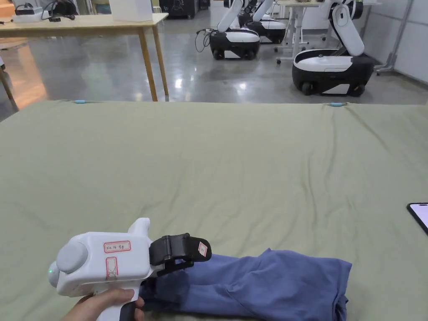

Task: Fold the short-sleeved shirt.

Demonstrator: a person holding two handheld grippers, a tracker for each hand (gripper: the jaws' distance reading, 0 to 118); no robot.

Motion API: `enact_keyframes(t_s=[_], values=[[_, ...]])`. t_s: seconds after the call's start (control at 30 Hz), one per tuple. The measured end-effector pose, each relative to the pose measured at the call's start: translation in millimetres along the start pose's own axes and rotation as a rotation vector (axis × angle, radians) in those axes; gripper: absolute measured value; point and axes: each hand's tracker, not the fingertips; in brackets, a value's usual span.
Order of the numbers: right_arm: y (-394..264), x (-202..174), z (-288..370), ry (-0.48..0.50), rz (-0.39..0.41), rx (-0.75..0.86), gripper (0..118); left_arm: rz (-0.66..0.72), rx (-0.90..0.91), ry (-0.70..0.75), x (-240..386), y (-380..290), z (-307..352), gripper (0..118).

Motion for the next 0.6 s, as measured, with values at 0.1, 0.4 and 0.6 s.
enact_keyframes(t_s=[0.1,0.4,0.6], values=[[-0.7,0.0,4.4,-0.006,0.002,-0.015,1,0.037,0.076,-0.069,3.2,-0.6,29.6,118],[-9.8,-8.3,0.6,-0.023,-0.027,0.012,1,-0.209,0.245,0.095,16.4,-21.0,147.1,18],[-10.0,-22.5,-8.7,-0.011,-0.038,0.022,1,-0.204,0.185,0.105,2.1,-21.4,128.5,0]])
